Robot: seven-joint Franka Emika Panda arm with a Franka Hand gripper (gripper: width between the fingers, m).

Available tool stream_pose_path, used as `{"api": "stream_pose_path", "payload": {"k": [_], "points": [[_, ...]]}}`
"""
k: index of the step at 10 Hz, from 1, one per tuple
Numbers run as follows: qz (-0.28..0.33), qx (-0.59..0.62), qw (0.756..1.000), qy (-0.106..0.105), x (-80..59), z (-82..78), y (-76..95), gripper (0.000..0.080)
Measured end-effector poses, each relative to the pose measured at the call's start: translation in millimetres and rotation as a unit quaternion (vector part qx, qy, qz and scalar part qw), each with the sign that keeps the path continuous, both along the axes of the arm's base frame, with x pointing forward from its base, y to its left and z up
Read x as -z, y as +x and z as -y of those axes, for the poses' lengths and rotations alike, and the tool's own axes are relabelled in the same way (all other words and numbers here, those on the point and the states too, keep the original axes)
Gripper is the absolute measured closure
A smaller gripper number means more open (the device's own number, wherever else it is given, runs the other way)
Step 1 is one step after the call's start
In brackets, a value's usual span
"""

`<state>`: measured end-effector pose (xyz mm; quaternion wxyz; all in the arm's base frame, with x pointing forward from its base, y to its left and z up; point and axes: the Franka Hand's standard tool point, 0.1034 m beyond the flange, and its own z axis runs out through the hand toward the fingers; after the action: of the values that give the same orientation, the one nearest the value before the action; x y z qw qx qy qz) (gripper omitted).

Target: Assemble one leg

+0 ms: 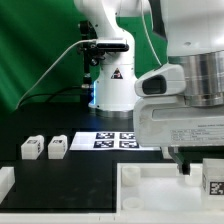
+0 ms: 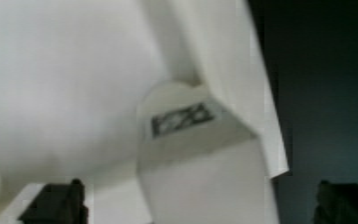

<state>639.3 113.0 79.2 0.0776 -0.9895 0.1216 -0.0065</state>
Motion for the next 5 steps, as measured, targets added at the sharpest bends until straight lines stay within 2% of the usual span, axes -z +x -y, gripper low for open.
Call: {"api": "stream_pose_path", "payload": {"k": [1,3,4,5], "points": [[-0.005,0.028,1.000,0.001,0.6,-0.4,-0.7,0.0150],[-0.006,0.033,0.999,0.001,0.8,-0.3,-0.8,0.0412],[-0.017,0.106,0.994,0.005,0.4,-0.5,-0.6,0.0492],[-0.022,0.147,0.989,0.004,0.7,3.5,-0.2,0.0492]]}}
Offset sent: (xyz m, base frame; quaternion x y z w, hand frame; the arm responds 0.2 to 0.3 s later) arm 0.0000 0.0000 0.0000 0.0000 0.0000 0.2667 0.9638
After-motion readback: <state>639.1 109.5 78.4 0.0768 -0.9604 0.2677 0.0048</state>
